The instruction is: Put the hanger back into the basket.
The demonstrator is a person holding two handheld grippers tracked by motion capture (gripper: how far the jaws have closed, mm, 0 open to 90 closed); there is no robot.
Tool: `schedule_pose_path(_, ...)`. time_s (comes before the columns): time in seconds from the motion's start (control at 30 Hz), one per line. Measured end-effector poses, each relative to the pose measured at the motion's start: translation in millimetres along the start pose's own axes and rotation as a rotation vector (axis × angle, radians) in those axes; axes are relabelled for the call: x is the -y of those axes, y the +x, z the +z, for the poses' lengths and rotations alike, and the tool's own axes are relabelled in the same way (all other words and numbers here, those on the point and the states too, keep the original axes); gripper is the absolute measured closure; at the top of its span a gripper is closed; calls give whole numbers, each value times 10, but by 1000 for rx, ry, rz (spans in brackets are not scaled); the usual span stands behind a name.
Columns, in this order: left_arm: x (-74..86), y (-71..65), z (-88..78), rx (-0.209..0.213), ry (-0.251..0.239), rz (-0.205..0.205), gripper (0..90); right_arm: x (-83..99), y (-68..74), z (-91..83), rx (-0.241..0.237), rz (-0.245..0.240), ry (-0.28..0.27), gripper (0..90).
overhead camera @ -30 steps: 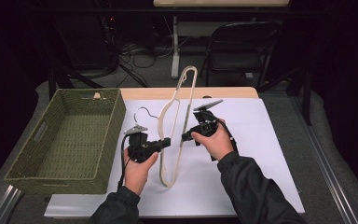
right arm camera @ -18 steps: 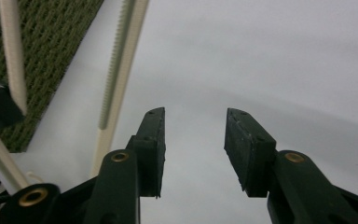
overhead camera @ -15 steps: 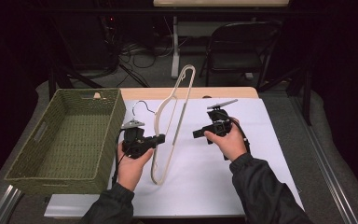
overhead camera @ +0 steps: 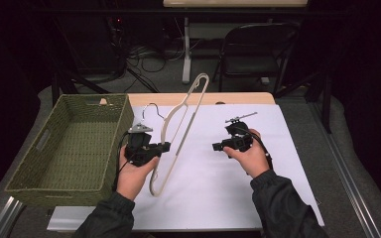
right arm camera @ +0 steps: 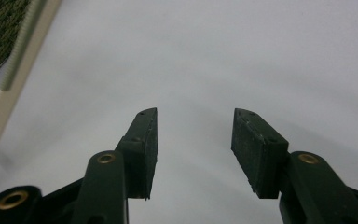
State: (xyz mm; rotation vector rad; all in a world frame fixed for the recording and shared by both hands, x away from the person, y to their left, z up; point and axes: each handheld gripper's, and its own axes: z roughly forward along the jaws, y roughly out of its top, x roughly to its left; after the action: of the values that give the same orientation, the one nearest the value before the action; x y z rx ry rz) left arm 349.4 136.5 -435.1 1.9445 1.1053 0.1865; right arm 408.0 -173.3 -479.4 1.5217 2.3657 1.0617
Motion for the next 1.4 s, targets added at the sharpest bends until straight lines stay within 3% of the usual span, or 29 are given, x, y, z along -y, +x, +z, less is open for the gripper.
schedule_pose_path(0.07, -39, 7, -50, -13, 7, 8, 869, 12, -31, -25, 7, 6, 30, 500)
schedule_pose_path(0.13, -82, 13, -104, -27, 17, 18, 870, 34, -57, -20, 0, 17, 3, 494)
schedule_pose_path(0.4, -249, 4, -313, -62, 61, 74, 870, 129, -84, -33, 25, 3, -13, 480)
schedule_pose_path(0.67, -376, 123, -429, -18, 116, 62, 870, 199, -89, -12, 56, -8, -16, 482)
schedule_pose_path(0.97, -496, 305, -683, -94, 161, 104, 870, 249, -129, 0, 60, 4, -10, 474)
schedule_pose_path(1.07, -531, 356, -821, -131, 158, 130, 870, 264, -153, 1, 61, 8, -7, 473)
schedule_pose_path(1.4, -572, 621, -1309, -205, 128, 150, 870, 270, -160, -1, 62, 18, -10, 474)
